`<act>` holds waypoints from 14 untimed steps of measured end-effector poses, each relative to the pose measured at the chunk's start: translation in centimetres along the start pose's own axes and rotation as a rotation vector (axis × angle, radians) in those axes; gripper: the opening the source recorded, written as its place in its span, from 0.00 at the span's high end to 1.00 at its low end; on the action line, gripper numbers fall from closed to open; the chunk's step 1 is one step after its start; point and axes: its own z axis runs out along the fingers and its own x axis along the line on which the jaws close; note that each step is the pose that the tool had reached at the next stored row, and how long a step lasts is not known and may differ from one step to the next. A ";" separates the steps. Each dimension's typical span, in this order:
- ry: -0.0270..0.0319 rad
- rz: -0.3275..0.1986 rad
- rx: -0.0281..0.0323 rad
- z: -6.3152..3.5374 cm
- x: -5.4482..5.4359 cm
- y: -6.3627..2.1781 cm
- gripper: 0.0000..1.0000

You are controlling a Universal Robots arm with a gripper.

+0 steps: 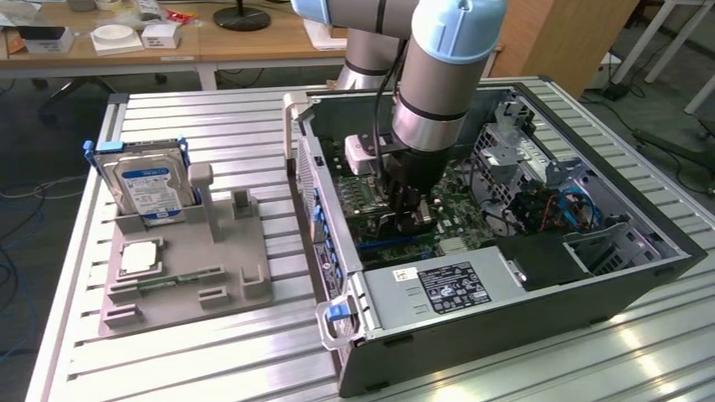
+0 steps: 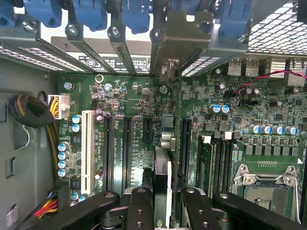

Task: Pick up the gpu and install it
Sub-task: 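Insert the gpu into the slot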

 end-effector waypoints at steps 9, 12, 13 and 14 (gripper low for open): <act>-0.0003 -0.001 0.0000 0.23 0.0 0.00 0.73; -0.0003 -0.001 0.0000 0.24 0.0 0.00 0.73; -0.0003 -0.001 0.0000 0.24 0.0 0.01 0.73; -0.0003 -0.001 0.0000 0.24 0.0 0.00 0.73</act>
